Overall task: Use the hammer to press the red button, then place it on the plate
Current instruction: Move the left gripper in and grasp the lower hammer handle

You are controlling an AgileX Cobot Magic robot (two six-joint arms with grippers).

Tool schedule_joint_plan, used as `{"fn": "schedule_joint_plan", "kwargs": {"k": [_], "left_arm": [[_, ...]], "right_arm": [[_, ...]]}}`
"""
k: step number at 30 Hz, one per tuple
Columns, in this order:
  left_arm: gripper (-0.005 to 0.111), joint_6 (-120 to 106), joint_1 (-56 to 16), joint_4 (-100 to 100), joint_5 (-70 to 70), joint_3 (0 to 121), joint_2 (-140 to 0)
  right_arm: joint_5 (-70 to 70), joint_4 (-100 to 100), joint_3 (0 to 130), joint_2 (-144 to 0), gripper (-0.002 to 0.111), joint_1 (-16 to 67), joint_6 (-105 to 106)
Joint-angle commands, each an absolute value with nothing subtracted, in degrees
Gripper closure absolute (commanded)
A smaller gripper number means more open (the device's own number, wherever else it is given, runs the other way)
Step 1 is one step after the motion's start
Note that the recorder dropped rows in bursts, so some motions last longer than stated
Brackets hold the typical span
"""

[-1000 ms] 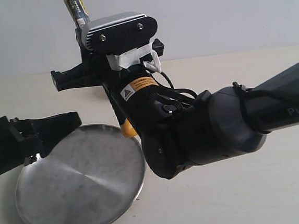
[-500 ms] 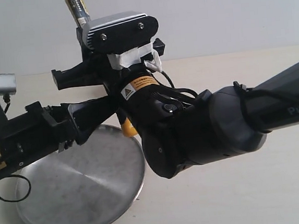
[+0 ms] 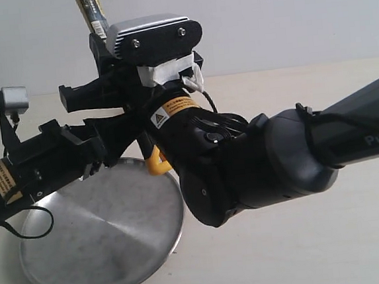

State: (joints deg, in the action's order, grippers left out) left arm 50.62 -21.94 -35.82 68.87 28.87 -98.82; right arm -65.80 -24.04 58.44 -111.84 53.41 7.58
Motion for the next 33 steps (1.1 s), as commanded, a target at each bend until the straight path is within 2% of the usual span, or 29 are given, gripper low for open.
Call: {"fn": "schedule_joint_plan", "kwargs": {"k": [1,12,13,14,17,21,33], "left_arm": [[0.030,51.6,-22.8,-36.2,70.0,30.8,-98.7],[0.030,50.9,-26.7,-34.0,66.3,34.1,-98.7],[0.033,50.9,-26.7,-33.8,66.3,34.1,-98.7],[0.037,50.9,-26.7,-34.0,66.4,34.1,-98.7],[0.063,50.9,-26.7,-35.4,67.4,34.1,-98.7],[0.104,50.8,-26.7,-35.3,66.5,34.1,-98.7],[0.105,48.6,-26.7,-35.5,66.2,34.1,-98.7]], "right_arm": [[-70.0,-19.8,59.3,-110.7,0.108,53.3,7.2],[-70.0,-20.6,59.3,-110.7,0.108,53.3,7.3],[-70.0,-20.6,59.3,-110.7,0.108,53.3,7.3],[-69.9,-20.6,59.3,-110.7,0.108,53.3,7.6],[-68.5,-20.6,59.3,-110.7,0.108,53.3,11.4],[-68.4,-20.6,59.3,-110.7,0.108,53.3,15.6],[-68.8,-21.1,59.3,-110.7,0.108,53.3,18.3]]}}
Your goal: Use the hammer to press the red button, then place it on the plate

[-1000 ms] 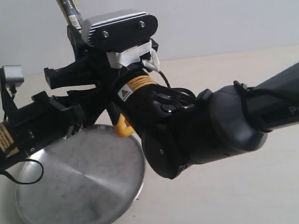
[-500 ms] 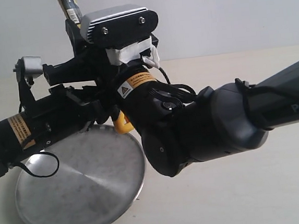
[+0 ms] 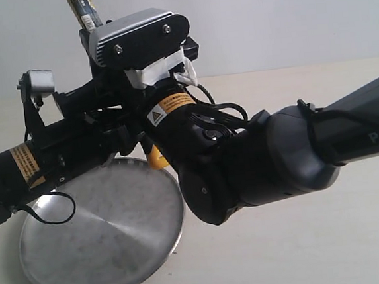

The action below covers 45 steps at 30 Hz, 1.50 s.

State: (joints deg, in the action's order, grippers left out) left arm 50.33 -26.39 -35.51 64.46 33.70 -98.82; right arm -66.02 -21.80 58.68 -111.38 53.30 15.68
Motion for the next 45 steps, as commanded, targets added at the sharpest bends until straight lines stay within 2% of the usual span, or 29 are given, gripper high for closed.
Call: {"fn": "schedule_joint_plan", "kwargs": {"k": [1,16,19,26,29,39,45], "left_arm": [[0.106,48.3,-26.7,-35.5,66.1,34.1,-98.7],[0.107,45.8,-26.7,-35.7,66.0,34.1,-98.7],[0.107,45.3,-26.7,-35.5,66.0,34.1,-98.7],[0.107,44.6,-26.7,-35.3,66.0,34.1,-98.7],[0.107,44.0,-26.7,-35.3,66.0,34.1,-98.7],[0.107,42.3,-26.7,-34.8,63.9,34.1,-98.7],[0.107,41.9,-26.0,-35.2,62.2,34.1,-98.7]], "right_arm": [[-68.8,-21.2,59.3,-110.7,0.108,53.3,18.3],[-68.8,-29.8,59.3,-110.7,0.106,53.3,18.3],[-68.7,-28.9,59.3,-110.7,0.099,53.3,18.3],[-68.7,-26.8,59.3,-110.7,0.070,53.3,18.3],[-68.7,-26.8,59.3,-110.7,0.062,53.3,18.3],[-69.0,-30.9,59.3,-109.2,0.044,53.3,18.4],[-63.6,-39.2,59.3,-104.8,0.042,53.3,26.5]]}}
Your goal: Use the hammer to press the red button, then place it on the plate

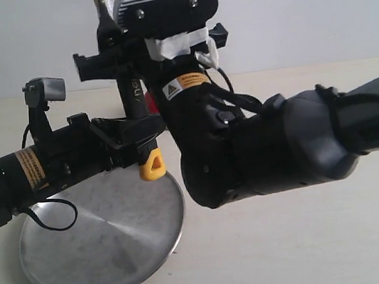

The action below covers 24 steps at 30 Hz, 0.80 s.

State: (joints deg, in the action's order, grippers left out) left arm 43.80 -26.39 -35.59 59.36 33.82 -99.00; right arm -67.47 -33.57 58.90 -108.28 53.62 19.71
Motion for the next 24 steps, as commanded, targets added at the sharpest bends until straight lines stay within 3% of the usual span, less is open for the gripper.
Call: {"fn": "schedule_joint_plan", "kwargs": {"k": [1,10,24], "left_arm": [[0.107,41.9,-26.0,-35.2,62.2,34.1,-98.7],[0.107,41.9,-26.0,-34.8,62.6,34.1,-98.7],[0.107,44.6,-23.1,-36.8,65.2,34.1,-98.4]], "right_arm": [[-61.7,-41.0,59.3,-103.9,0.042,53.3,28.9],[-57.8,-56.7,59.3,-98.0,0.042,53.3,48.6],[-49.5,-61.9,59.3,-95.2,0.042,53.3,64.5]]}}
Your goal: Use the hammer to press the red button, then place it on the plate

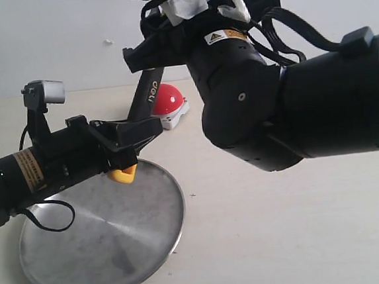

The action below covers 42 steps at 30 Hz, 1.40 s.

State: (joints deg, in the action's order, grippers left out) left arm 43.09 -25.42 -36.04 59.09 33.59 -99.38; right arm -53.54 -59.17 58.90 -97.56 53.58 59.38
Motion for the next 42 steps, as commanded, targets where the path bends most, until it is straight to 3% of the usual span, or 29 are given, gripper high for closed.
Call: {"fn": "schedule_joint_plan", "kwargs": {"k": [1,6,11,12,15,17,23,27,35,42], "left_arm": [[0.107,45.5,-22.0,-38.6,65.9,34.1,-98.4],[0.107,53.7,-12.6,-53.0,70.0,34.3,-98.2],[0.107,55.9,-7.5,-58.7,70.0,34.3,-97.9],[0.107,56.4,-7.2,-59.0,70.0,34.3,-97.9],[0.107,56.6,-7.4,-59.5,70.0,34.6,-97.9],[0.107,58.5,-7.4,-60.9,70.0,35.3,-97.9],[0.107,59.7,-7.4,-61.1,70.0,35.5,-95.2],[0.107,60.6,-8.2,-60.4,70.0,35.5,-93.5],[0.107,58.6,-15.6,-54.1,70.0,35.5,-93.4],[0.107,58.2,-16.0,-50.5,70.0,35.5,-93.3]], "right_arm": [[-45.4,-62.5,59.3,-94.2,0.042,53.0,66.1],[-23.3,-63.6,59.3,-88.6,0.043,48.3,70.1],[-1.9,-63.9,59.3,-84.3,0.043,40.1,70.4],[7.1,-63.9,59.3,-83.9,0.043,36.2,70.6],[14.9,-68.4,59.3,-85.1,0.045,30.7,73.8],[22.9,-81.6,59.3,-87.4,0.046,27.1,87.8],[67.5,-99.4,59.3,-100.6,0.046,9.8,108.2],[70.0,-99.9,60.1,-107.2,0.046,7.6,116.1],[70.0,-99.9,64.9,-109.3,0.046,13.9,118.6],[70.0,-99.9,66.3,-109.2,0.046,15.4,120.1]]}}
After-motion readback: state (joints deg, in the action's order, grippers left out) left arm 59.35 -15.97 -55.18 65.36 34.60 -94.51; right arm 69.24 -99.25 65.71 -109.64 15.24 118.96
